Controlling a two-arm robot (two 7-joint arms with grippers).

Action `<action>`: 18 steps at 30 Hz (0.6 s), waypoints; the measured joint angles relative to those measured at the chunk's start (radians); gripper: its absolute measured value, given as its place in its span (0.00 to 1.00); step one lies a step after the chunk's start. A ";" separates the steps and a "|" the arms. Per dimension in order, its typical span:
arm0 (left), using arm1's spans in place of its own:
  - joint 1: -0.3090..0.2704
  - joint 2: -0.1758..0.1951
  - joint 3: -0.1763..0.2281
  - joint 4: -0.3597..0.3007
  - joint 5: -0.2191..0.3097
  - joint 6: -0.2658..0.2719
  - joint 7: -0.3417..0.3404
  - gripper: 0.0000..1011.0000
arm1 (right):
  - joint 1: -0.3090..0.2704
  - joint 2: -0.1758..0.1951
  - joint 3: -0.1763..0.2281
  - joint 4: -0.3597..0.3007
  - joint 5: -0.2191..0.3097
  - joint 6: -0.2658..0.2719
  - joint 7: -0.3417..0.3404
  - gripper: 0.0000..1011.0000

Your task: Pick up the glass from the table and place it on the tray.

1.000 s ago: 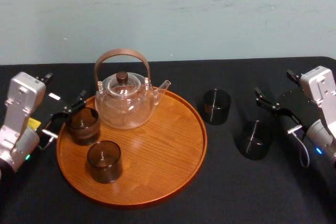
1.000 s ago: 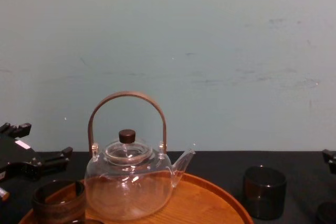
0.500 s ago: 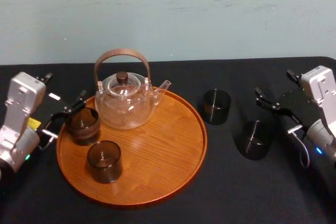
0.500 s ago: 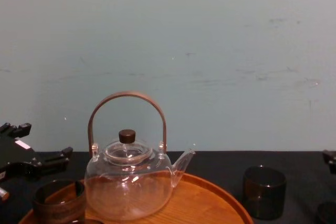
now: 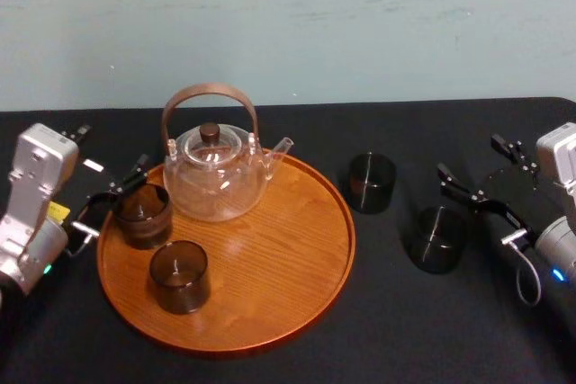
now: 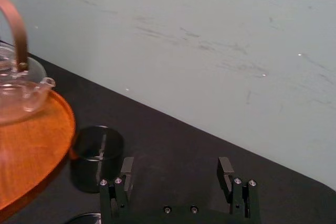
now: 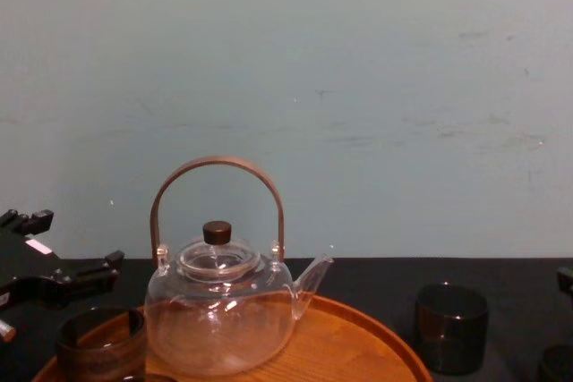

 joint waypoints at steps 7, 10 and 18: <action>0.000 0.000 0.000 0.000 0.000 0.000 0.000 0.99 | -0.051 0.013 0.017 -0.069 0.016 0.041 0.028 0.99; 0.000 0.000 0.000 0.000 0.000 0.000 0.000 0.99 | -0.074 0.018 0.024 -0.100 0.016 0.057 0.030 0.99; 0.000 0.000 0.000 0.000 0.000 0.000 0.000 0.99 | -0.123 0.021 0.042 -0.161 0.008 0.082 0.035 0.99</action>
